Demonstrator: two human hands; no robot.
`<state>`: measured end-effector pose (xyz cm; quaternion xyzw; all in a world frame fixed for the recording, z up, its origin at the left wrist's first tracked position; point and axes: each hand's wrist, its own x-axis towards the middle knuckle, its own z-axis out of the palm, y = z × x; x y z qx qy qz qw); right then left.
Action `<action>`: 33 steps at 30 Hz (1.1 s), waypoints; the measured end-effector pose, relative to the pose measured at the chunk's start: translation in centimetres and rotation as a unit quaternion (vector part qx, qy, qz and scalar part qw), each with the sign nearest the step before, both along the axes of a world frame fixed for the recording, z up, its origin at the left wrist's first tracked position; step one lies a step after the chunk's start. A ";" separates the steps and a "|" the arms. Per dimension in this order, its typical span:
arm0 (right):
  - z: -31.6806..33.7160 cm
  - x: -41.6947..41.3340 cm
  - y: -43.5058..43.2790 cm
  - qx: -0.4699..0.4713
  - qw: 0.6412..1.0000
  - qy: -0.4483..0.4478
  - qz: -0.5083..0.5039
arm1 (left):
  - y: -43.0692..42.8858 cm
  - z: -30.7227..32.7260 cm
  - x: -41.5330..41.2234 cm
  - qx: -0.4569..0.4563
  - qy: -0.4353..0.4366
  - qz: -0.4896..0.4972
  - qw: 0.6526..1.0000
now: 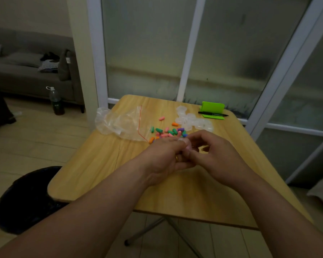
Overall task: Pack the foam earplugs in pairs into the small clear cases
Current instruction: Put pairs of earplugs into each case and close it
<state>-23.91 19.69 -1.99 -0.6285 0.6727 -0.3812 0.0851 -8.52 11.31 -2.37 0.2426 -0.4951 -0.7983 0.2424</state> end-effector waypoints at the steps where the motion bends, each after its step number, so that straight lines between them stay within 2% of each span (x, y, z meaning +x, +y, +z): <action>1: 0.1 -0.5 -0.1 -0.008 1.000 -0.007 -0.015 | 0.0 0.1 -0.2 -0.014 -0.005 0.018 1.000; 4: 0.1 -2.7 -0.1 -0.035 0.994 -0.040 -0.098 | -0.8 0.6 -0.5 -0.050 -0.028 0.132 0.990; 8: -1.7 -4.8 -0.2 0.059 0.984 -0.027 -0.168 | -2.0 1.0 -0.2 0.002 -0.036 0.224 0.974; 11: -2.9 -5.1 -0.9 0.087 0.981 -0.003 -0.172 | -1.9 1.2 -0.1 0.012 -0.035 0.222 0.974; 23: -3.9 -4.1 -3.3 0.077 0.977 0.067 -0.187 | -1.9 1.3 0.4 -0.004 -0.048 0.225 0.973; 33: -3.9 -3.3 -3.7 0.070 0.976 0.058 -0.198 | -2.1 1.3 0.6 -0.009 -0.046 0.221 0.974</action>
